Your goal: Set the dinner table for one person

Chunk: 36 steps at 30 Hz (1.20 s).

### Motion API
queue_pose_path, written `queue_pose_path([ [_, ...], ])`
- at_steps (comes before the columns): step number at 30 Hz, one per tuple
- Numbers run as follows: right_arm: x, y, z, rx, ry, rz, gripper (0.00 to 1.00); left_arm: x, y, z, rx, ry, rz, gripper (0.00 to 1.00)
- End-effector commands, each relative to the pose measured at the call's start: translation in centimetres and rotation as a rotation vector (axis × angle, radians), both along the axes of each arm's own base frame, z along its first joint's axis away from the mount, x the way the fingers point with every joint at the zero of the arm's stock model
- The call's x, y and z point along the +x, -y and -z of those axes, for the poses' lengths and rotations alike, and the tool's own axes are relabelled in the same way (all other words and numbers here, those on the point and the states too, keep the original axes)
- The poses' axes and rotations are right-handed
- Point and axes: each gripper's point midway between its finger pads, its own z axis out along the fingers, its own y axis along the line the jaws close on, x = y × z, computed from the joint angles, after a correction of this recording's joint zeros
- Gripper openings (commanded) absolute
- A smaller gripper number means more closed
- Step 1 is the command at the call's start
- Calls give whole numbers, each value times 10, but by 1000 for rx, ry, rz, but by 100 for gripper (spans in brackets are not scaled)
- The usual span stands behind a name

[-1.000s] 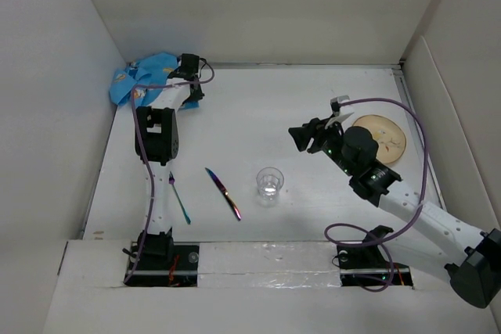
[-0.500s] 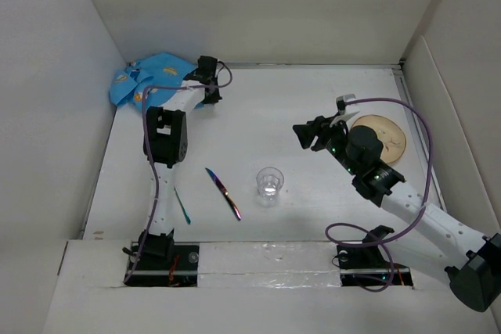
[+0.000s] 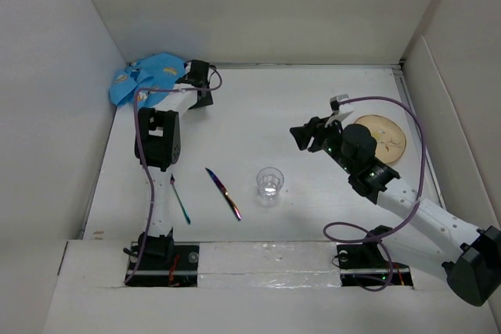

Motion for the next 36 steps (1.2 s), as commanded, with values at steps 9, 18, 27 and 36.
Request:
queue_pose_path([
  [9,3,-3,-14,23,43,-14,57,6,-19,8,34,-30,-31,55],
  [18,-1,-6,-16,29,51,-29,57,13,-11,22,32,-99,31,50],
  [27,2,9,-20,20,58,45,57,3,-17,17,55,-109,30,10],
  [36,0,15,-25,29,69,56,57,-11,-1,18,19,-122,92,0],
])
